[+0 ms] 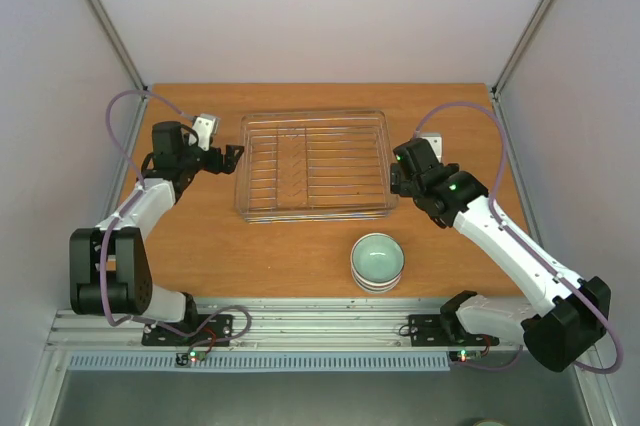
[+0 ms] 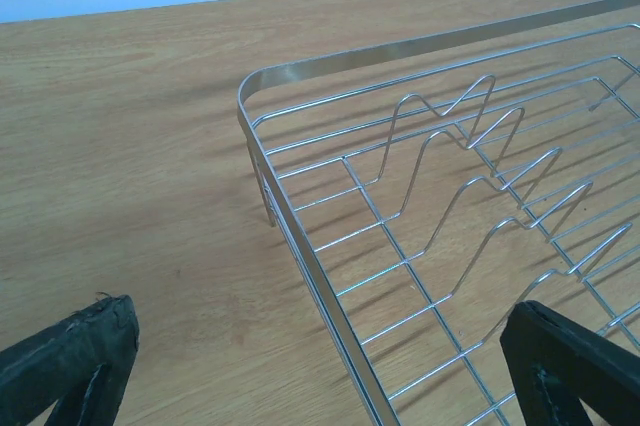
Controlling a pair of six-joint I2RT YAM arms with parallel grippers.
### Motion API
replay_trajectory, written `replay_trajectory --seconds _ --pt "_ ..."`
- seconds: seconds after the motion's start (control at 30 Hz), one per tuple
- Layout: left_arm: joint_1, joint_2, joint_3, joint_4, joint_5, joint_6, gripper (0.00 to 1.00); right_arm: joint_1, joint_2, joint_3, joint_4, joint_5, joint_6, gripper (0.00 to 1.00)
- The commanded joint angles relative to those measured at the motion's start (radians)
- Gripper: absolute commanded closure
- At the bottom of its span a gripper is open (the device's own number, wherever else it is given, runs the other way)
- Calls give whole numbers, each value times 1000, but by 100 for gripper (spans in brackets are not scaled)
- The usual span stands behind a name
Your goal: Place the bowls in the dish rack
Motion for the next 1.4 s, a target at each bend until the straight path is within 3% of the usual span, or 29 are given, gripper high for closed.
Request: replay_trajectory --seconds 0.0,0.33,0.6,0.7,0.87,1.03,1.17,1.23,1.33,1.37 --pt "-1 -28 -6 8 18 8 1 10 19 9 -11 16 25 2" --pt "-4 -10 2 -5 49 -5 1 11 64 16 46 -22 -36 2" --pt "-3 -7 15 -45 52 -10 1 11 121 63 84 -54 -68 16" --pt "-10 -6 42 -84 67 -19 6 11 164 93 86 -42 -98 30" --pt "-49 -21 67 -121 34 -30 12 11 249 150 93 -30 -121 63" --pt "-118 -40 100 -168 0 -7 20 11 300 180 123 -68 -133 82" --pt "-178 -23 136 -201 -16 6 33 11 358 245 112 -83 -147 83" --pt "-205 -8 146 -213 -27 23 46 11 378 267 109 -89 -151 83" --pt "-233 31 171 -219 -55 25 96 11 393 278 110 -115 -160 83" --pt "-236 48 185 -224 -70 21 99 11 396 277 111 -126 -163 83"
